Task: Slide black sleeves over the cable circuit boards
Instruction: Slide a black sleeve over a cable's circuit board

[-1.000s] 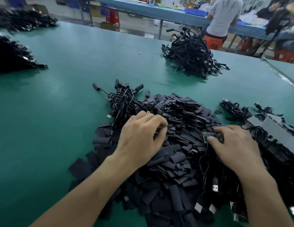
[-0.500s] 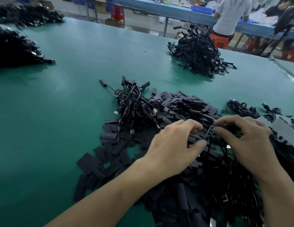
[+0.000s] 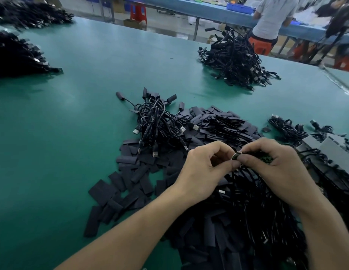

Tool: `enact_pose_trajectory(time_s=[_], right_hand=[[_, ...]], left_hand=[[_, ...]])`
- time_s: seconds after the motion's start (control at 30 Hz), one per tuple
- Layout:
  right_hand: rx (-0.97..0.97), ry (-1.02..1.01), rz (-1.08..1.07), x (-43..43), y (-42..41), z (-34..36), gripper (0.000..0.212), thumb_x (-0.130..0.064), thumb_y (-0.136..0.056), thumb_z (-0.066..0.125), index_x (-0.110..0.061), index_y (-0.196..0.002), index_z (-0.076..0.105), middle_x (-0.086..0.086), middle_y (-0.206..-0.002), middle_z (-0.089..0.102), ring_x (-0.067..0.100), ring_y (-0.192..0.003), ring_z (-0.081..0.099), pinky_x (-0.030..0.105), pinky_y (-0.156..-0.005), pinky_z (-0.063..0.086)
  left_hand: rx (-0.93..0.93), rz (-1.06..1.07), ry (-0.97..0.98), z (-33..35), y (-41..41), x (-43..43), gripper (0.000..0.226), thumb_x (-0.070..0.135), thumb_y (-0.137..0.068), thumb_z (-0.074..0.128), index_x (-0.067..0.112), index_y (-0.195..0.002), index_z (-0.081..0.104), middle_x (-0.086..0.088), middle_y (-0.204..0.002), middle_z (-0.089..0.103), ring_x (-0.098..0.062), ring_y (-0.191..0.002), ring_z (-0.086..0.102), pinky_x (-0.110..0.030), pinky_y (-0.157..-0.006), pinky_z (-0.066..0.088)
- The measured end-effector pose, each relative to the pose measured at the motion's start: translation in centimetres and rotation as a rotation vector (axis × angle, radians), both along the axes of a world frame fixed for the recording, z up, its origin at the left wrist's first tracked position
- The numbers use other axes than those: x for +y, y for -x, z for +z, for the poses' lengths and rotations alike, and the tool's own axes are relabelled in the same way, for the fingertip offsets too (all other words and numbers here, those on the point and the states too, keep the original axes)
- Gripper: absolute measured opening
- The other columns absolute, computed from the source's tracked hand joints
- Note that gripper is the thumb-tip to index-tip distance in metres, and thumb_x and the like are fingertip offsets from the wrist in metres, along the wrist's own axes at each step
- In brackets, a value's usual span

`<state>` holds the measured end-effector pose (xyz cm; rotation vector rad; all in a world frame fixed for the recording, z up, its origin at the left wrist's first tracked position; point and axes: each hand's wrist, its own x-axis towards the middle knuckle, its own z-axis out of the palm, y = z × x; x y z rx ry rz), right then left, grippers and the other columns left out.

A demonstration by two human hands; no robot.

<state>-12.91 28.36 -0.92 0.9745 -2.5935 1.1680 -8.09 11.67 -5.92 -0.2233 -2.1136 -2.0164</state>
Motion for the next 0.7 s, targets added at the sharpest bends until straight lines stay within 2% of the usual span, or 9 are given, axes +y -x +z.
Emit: enact_pose_trajectory(time_s=[0.1, 0.17, 0.27, 0.33, 0.4, 0.47, 0.6, 0.7], right_hand=[[-0.033, -0.012, 0.053, 0.2, 0.3, -0.2, 0.012, -0.045, -0.076, 0.065, -0.035, -0.081, 0.07, -0.014, -0.084, 0.067, 0.013, -0.088, 0.061, 0.031, -0.082, 0.045], [-0.043, -0.013, 0.083, 0.3, 0.5, -0.3, 0.017, -0.047, -0.076, 0.064, -0.032, -0.081, 0.071, -0.011, -0.082, 0.067, 0.014, -0.086, 0.061, 0.033, -0.082, 0.045], [-0.082, 0.009, 0.107, 0.5, 1.0, -0.7, 0.011, -0.043, -0.076, 0.067, -0.033, -0.079, 0.072, -0.01, -0.081, 0.068, 0.014, -0.083, 0.062, 0.031, -0.078, 0.046], [-0.137, 0.045, 0.135, 0.5, 1.3, -1.0, 0.005, -0.036, -0.076, 0.069, -0.033, -0.079, 0.073, -0.01, -0.078, 0.068, 0.01, -0.077, 0.061, 0.025, -0.074, 0.046], [-0.192, 0.095, 0.176, 0.5, 1.6, -1.4, 0.009, -0.029, -0.077, 0.07, -0.037, -0.081, 0.073, -0.012, -0.076, 0.068, 0.004, -0.072, 0.06, 0.016, -0.07, 0.045], [-0.236, 0.138, 0.211, 0.5, 1.8, -1.6, 0.012, -0.025, -0.077, 0.07, -0.037, -0.079, 0.073, -0.013, -0.074, 0.068, 0.001, -0.07, 0.059, 0.012, -0.069, 0.045], [-0.3, 0.203, 0.276, 0.6, 1.8, -1.6, 0.014, -0.017, -0.081, 0.07, -0.03, -0.08, 0.074, -0.01, -0.074, 0.067, 0.002, -0.07, 0.058, 0.013, -0.068, 0.045], [-0.285, 0.201, 0.171, 0.4, 1.5, -1.4, 0.005, -0.025, -0.082, 0.07, -0.028, -0.081, 0.074, 0.0, -0.076, 0.069, 0.008, -0.071, 0.06, 0.019, -0.068, 0.049]], left_hand=[[-0.012, -0.013, -0.019, -0.2, 0.1, -0.2, 0.015, 0.011, -0.087, 0.076, 0.023, -0.083, 0.067, 0.01, -0.071, 0.062, -0.003, -0.063, 0.053, -0.017, -0.06, 0.042], [-0.024, -0.027, -0.034, -0.3, 0.2, -0.4, 0.011, 0.01, -0.086, 0.077, 0.018, -0.084, 0.069, 0.0, -0.073, 0.064, -0.008, -0.065, 0.053, -0.022, -0.062, 0.044], [-0.063, -0.049, -0.071, -0.3, 0.3, -0.5, 0.009, 0.008, -0.084, 0.079, 0.013, -0.083, 0.071, -0.014, -0.075, 0.066, -0.011, -0.067, 0.056, -0.024, -0.062, 0.048], [-0.084, -0.075, -0.101, -0.2, 0.3, -0.7, 0.01, 0.006, -0.083, 0.08, 0.013, -0.082, 0.071, -0.007, -0.072, 0.065, -0.01, -0.065, 0.057, -0.02, -0.061, 0.048], [-0.09, -0.087, -0.11, -0.2, 0.4, -0.9, 0.011, 0.005, -0.081, 0.081, 0.011, -0.082, 0.072, 0.0, -0.07, 0.066, -0.009, -0.064, 0.058, -0.02, -0.062, 0.048], [-0.096, -0.095, -0.116, -0.2, 0.4, -1.1, 0.011, 0.005, -0.079, 0.082, 0.01, -0.082, 0.072, 0.003, -0.069, 0.067, -0.007, -0.063, 0.059, -0.02, -0.064, 0.049], [-0.138, -0.15, -0.179, 0.1, 0.5, -1.5, 0.014, 0.002, -0.081, 0.08, 0.013, -0.081, 0.071, 0.006, -0.066, 0.067, -0.005, -0.062, 0.06, -0.018, -0.064, 0.051], [-0.13, -0.118, -0.196, 0.0, 0.6, -1.4, 0.014, 0.006, -0.083, 0.079, 0.016, -0.08, 0.071, 0.002, -0.071, 0.065, -0.011, -0.068, 0.059, -0.023, -0.069, 0.052]])
